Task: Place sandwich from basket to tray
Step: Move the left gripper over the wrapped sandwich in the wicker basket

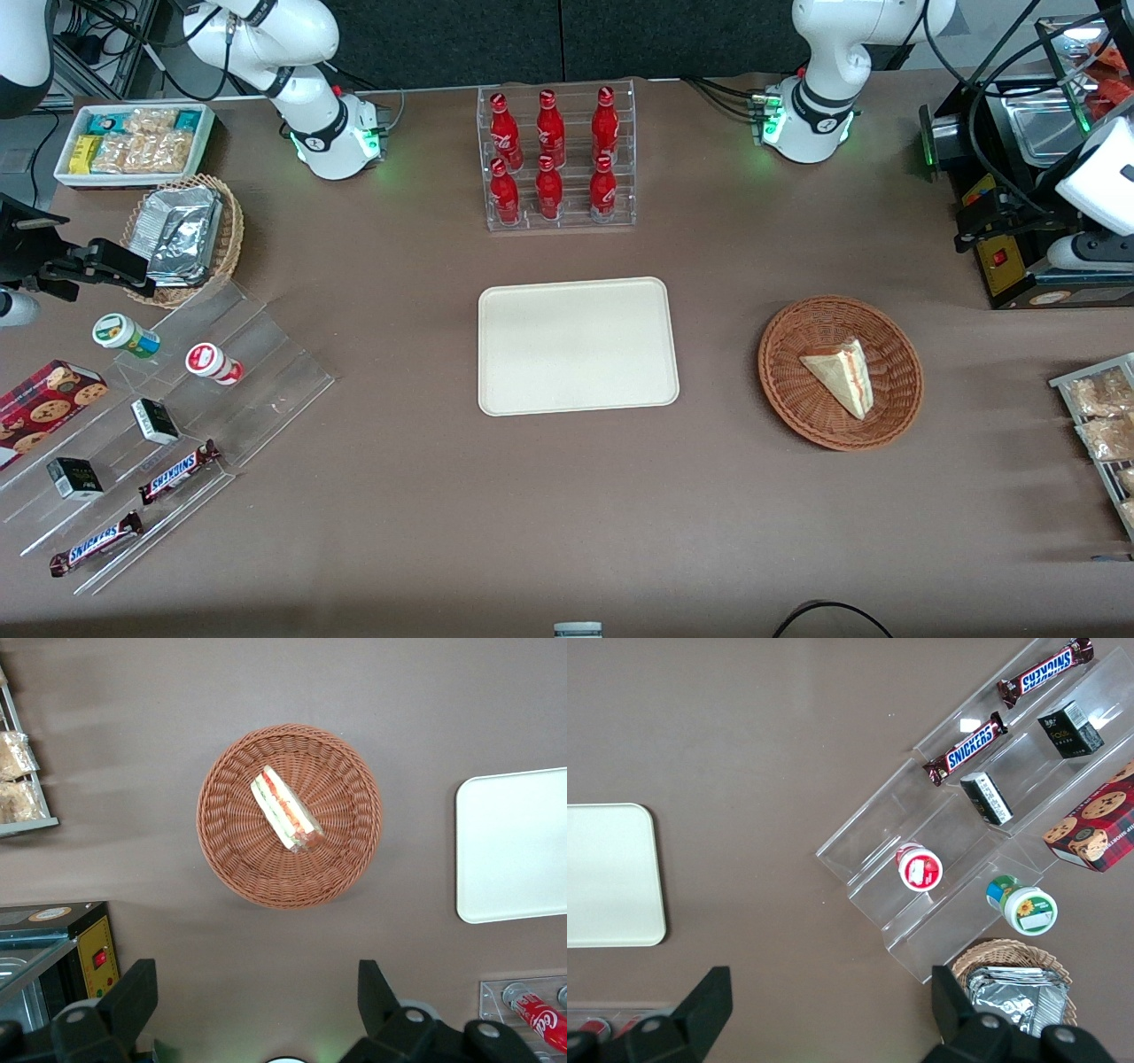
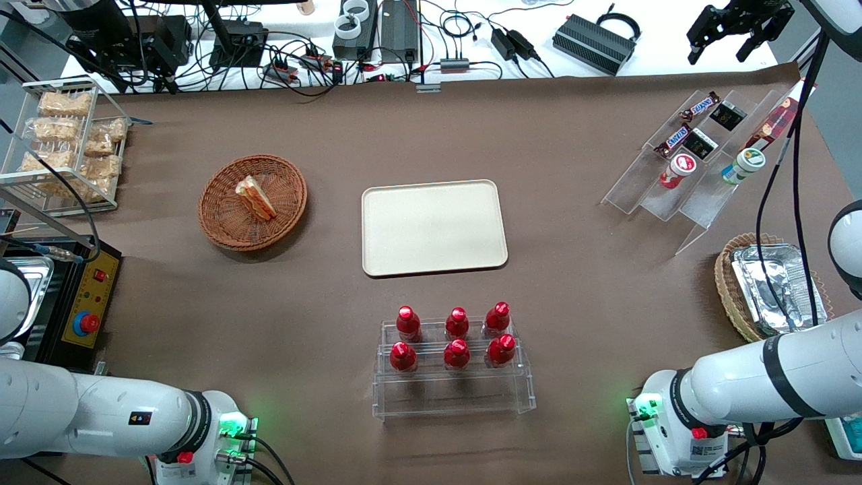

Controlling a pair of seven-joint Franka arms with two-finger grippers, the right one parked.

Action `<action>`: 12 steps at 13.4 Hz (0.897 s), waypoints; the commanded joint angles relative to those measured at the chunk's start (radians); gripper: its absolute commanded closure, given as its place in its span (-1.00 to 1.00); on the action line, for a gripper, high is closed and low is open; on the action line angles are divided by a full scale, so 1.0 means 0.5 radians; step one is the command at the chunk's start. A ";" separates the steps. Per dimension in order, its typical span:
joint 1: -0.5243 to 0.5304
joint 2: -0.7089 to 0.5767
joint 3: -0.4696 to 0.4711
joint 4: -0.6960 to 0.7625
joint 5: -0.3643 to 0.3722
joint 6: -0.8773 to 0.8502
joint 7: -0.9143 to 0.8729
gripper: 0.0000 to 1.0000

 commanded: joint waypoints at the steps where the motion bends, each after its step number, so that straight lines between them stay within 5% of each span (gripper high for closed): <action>1: -0.019 0.040 -0.007 0.049 0.010 -0.031 -0.042 -1.00; 6: -0.025 0.074 -0.035 -0.146 0.020 0.051 -0.269 -1.00; 12: -0.050 0.012 -0.087 -0.775 0.023 0.756 -0.904 -1.00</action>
